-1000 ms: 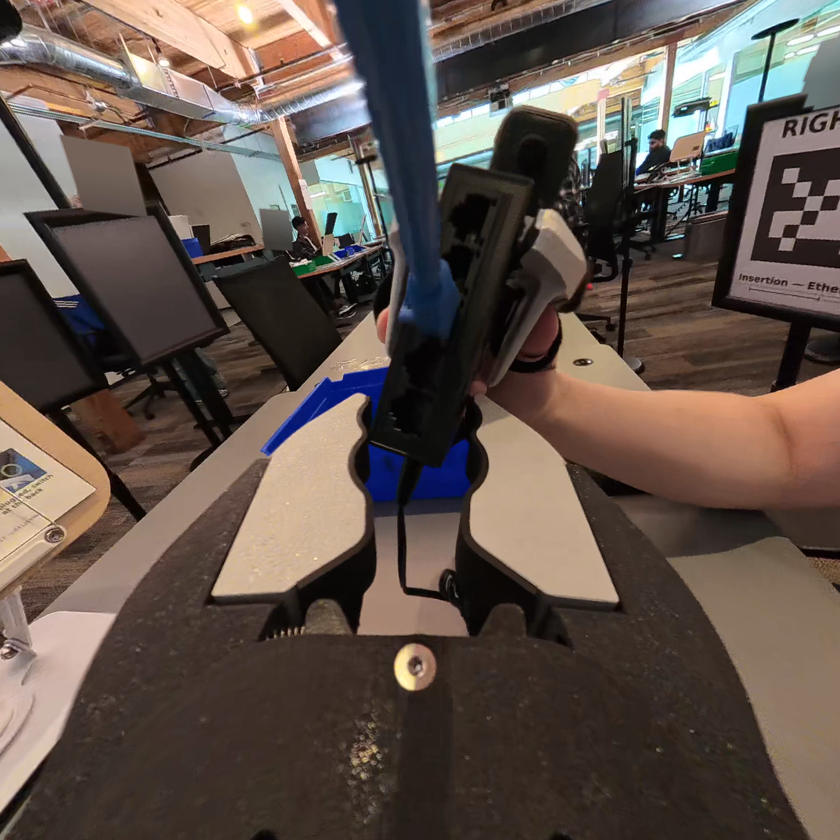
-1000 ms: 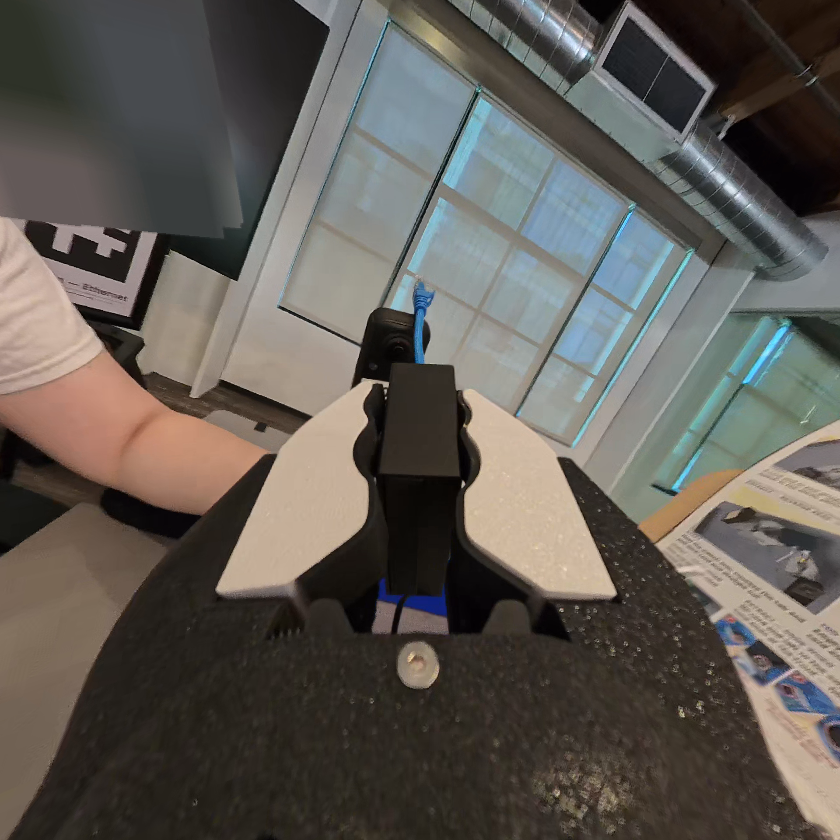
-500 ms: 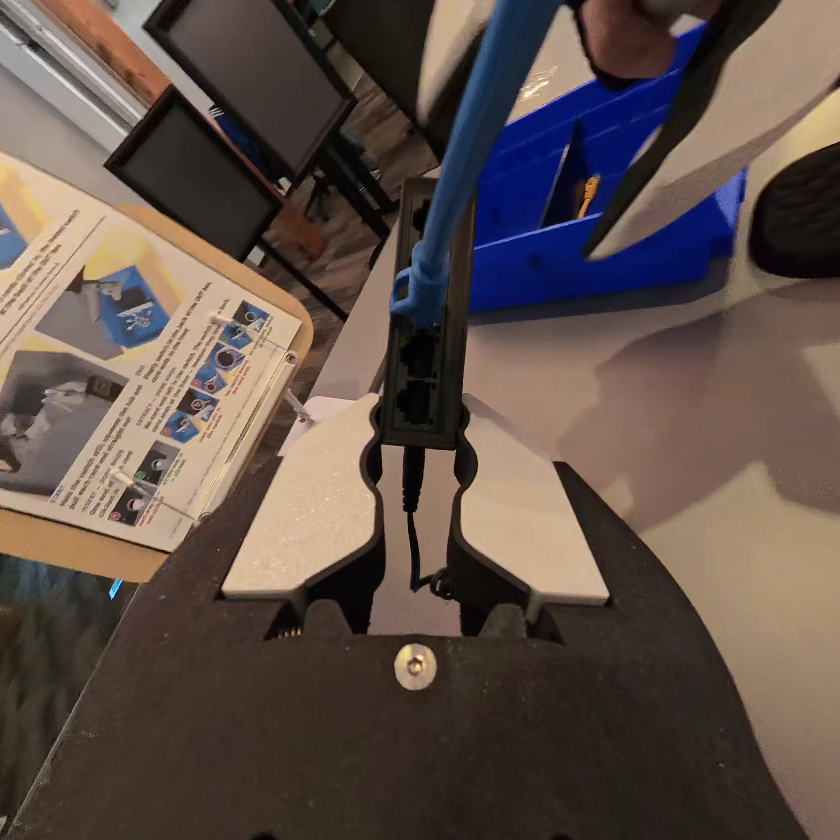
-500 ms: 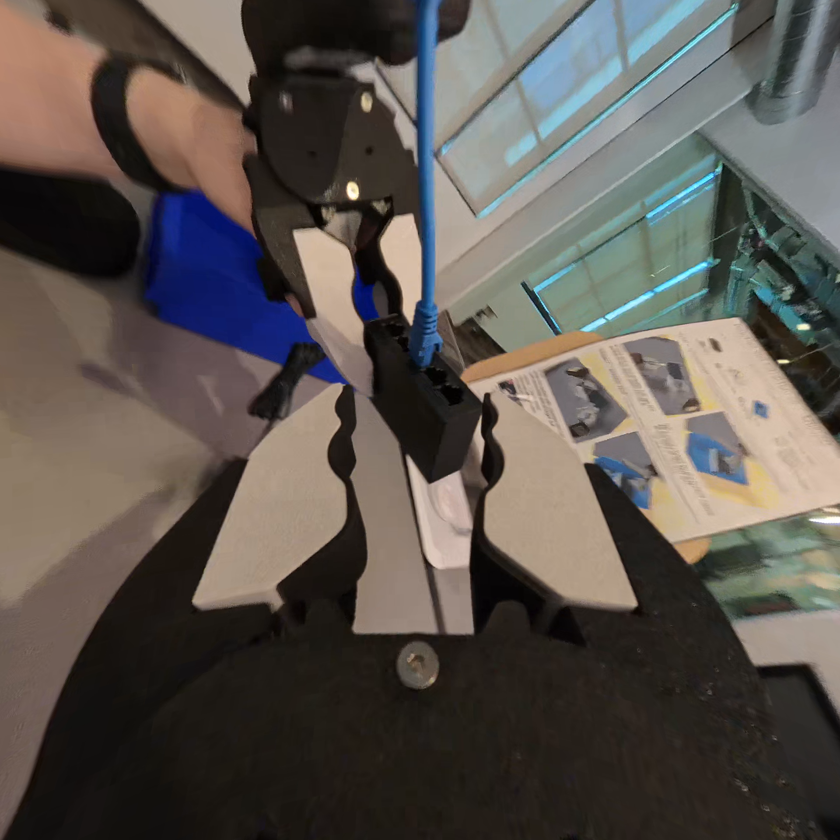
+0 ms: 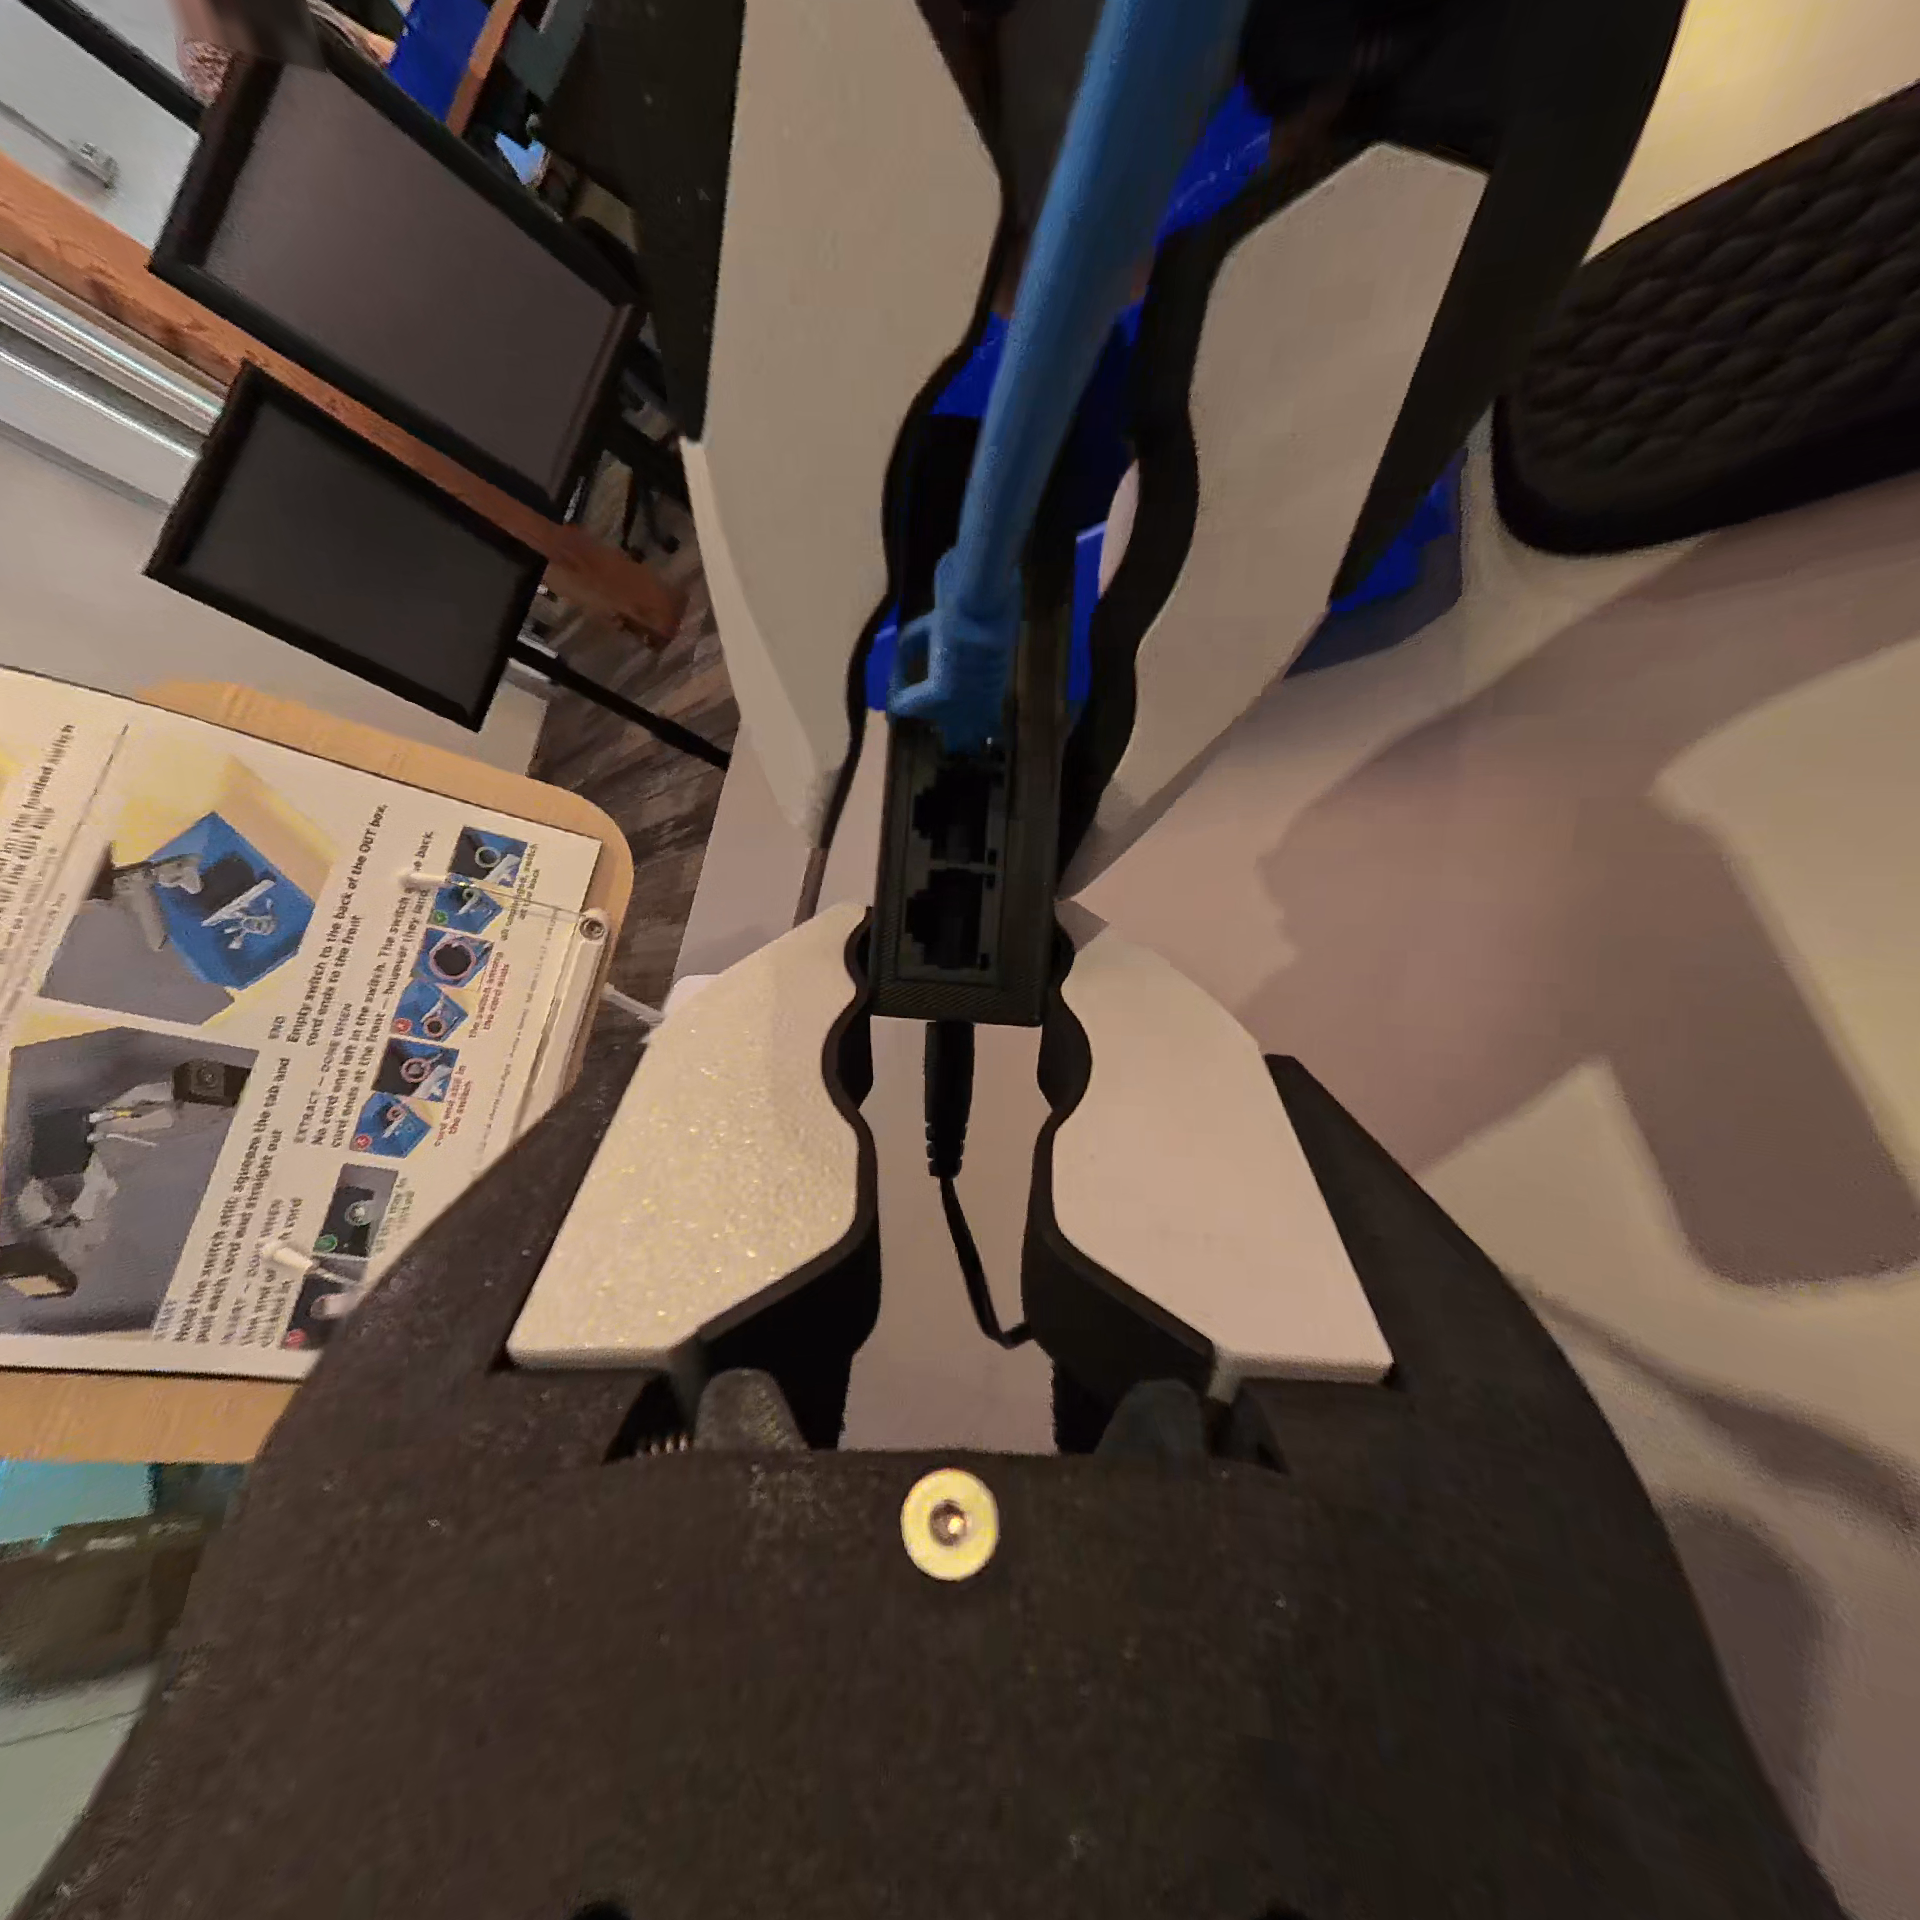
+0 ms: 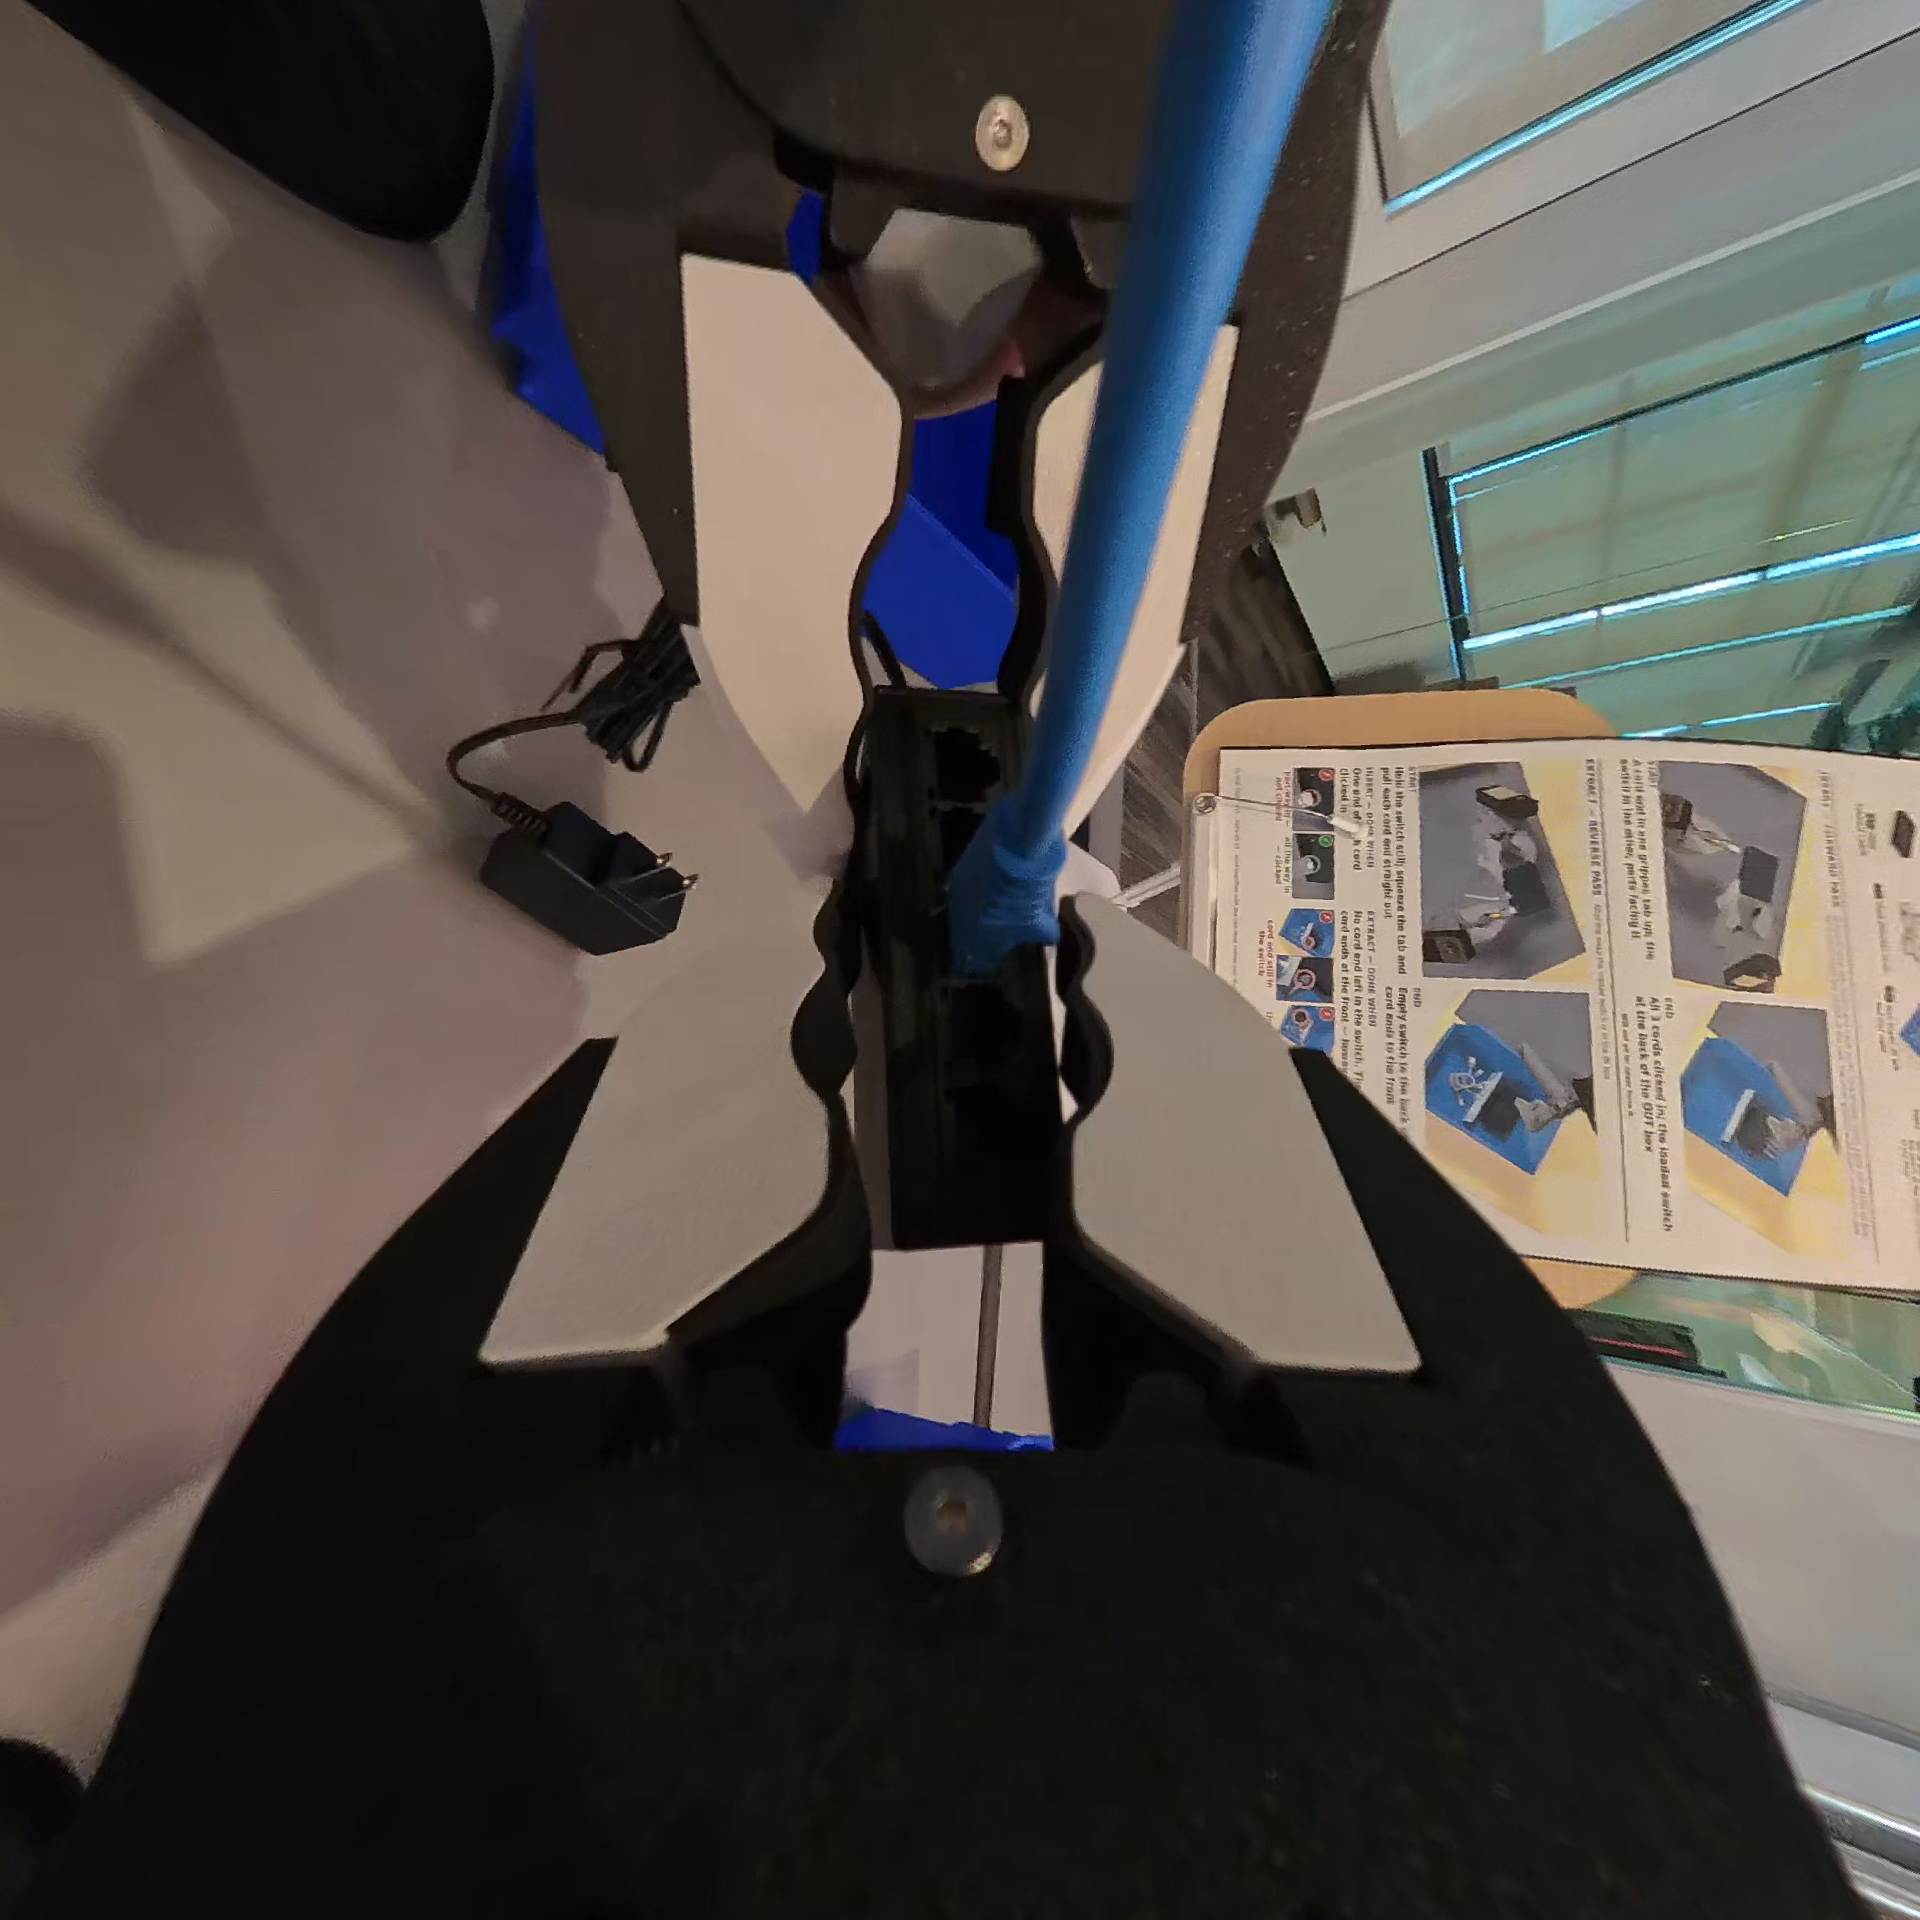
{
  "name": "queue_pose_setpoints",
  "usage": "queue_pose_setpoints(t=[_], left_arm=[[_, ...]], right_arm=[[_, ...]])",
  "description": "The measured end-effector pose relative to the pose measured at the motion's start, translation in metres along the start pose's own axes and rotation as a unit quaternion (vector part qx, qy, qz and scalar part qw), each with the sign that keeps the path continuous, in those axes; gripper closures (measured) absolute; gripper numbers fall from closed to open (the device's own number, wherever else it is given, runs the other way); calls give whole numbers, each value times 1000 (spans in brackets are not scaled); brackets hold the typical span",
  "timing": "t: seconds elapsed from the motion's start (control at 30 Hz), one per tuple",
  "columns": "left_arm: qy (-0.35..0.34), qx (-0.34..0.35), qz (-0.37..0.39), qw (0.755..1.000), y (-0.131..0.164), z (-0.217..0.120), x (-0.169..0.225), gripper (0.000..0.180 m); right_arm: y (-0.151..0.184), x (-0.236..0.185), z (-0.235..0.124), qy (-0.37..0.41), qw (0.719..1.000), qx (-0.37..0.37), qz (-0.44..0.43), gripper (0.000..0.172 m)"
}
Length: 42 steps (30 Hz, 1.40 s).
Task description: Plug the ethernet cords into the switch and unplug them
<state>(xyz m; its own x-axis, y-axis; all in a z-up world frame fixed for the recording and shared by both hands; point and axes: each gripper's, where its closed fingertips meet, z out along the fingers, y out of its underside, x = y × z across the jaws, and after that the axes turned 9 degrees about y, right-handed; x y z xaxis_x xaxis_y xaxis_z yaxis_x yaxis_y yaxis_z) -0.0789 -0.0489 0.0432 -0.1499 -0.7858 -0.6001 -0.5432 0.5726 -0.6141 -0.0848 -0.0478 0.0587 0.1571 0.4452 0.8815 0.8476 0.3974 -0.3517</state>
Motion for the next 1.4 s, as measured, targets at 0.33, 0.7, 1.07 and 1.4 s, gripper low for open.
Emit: queue_pose_setpoints(t=[0.33,0.7,1.07,1.4], left_arm=[[50,40,-34,997,5,-16,0,124],[222,158,-178,945,2,-23,12,106],[249,190,-253,915,-10,-3,14,116],[211,246,-280,904,-18,-1,-3,119]], right_arm=[[4,-8,-3,49,998,3,-31,144],[-9,-8,-9,149,976,108,-113,143],[-3,-3,-4,207,958,119,-161,143],[-1,5,-2,256,947,110,-159,143]])
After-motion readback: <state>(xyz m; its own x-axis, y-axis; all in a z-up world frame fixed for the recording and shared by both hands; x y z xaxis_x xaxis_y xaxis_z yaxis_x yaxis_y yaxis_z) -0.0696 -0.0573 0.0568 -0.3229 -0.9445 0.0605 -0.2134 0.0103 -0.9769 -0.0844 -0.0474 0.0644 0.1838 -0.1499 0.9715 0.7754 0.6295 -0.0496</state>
